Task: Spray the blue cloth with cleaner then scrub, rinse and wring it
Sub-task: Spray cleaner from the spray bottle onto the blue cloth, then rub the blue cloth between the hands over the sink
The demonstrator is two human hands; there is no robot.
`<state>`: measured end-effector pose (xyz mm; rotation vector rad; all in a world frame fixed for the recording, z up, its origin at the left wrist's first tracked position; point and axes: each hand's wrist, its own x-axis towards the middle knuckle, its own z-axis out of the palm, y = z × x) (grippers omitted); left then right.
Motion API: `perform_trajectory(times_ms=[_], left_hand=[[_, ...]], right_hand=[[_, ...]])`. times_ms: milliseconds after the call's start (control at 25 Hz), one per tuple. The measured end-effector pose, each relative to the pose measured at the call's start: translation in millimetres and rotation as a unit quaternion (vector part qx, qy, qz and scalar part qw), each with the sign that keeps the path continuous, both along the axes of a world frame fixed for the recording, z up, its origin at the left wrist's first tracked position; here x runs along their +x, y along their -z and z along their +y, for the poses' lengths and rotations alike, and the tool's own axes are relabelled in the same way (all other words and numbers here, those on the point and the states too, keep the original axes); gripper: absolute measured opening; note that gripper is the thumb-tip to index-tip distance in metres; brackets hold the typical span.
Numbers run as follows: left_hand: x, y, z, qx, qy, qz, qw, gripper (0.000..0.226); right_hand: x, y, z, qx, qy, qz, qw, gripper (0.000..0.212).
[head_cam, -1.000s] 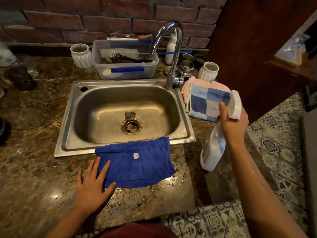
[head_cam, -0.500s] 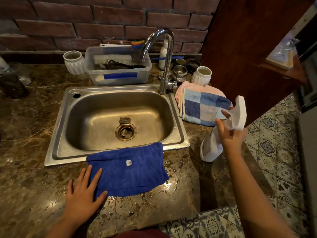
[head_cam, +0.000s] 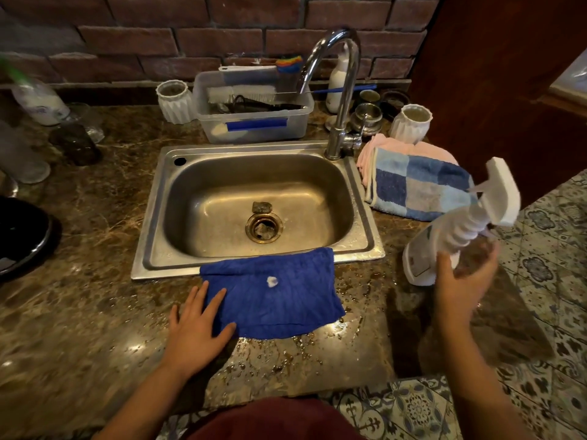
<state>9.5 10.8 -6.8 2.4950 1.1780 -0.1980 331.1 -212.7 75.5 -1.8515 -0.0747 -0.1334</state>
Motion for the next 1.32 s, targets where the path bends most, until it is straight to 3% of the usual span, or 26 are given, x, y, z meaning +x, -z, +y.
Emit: perform_trajectory(times_ms=[80, 160, 280, 400, 480, 560, 640, 800, 920, 960, 1000, 1120, 1240, 1320], left_hand=[[8, -5, 0, -0.009, -0.059, -0.055, 0.997, 0.064], [19, -10, 1, -0.016, -0.138, -0.114, 0.984, 0.065], [38, -16, 6, -0.044, -0.213, -0.127, 0.968, 0.077], [51, -18, 4, -0.1, -0.262, -0.137, 0.95, 0.078], [55, -19, 2, -0.142, -0.272, -0.176, 0.935, 0.053], [58, -23, 1, -0.17, -0.249, -0.212, 0.93, 0.023], [63, -33, 3, -0.233, -0.257, -0.259, 0.901, 0.014], [84, -67, 0, -0.385, -0.371, -0.418, 0.735, 0.024], [115, -107, -1, -0.527, -0.346, -0.545, 0.552, 0.044], [127, -118, -1, -0.553, -0.32, -0.567, 0.52, 0.049], [140, -127, -2, -0.557, -0.301, -0.581, 0.51, 0.049], [171, -141, 9, -0.513, -0.278, -0.59, 0.559, 0.036], [192, -144, 28, -0.437, -0.31, -0.544, 0.646, 0.021], [198, -140, 33, -0.374, -0.305, -0.51, 0.712, 0.027]], right_hand=[[-49, 22, 4, -0.039, 0.026, 0.005, 0.999, 0.053], [-87, 37, 27, -0.133, -0.101, -0.003, 0.986, 0.045], [-101, 46, 80, -0.297, -0.298, 0.007, 0.907, 0.062], [-102, 55, 113, -0.381, -0.318, 0.052, 0.867, 0.079], [-106, 61, 120, -0.359, -0.33, 0.093, 0.868, 0.067], [-106, 59, 122, -0.319, -0.346, 0.149, 0.87, 0.039], [-98, 49, 125, -0.261, -0.361, 0.212, 0.87, 0.017], [-89, 2, 141, -0.02, -0.395, 0.254, 0.882, 0.008], [-101, -36, 158, 0.026, -0.456, 0.058, 0.888, 0.01], [-107, -43, 166, 0.006, -0.453, -0.034, 0.891, 0.01], [-111, -47, 174, -0.007, -0.431, -0.104, 0.897, 0.016], [-110, -58, 201, -0.002, -0.352, -0.092, 0.932, 0.024], [-87, -61, 227, -0.022, -0.328, -0.043, 0.944, 0.014], [-61, -56, 241, 0.007, -0.314, 0.109, 0.943, 0.026]])
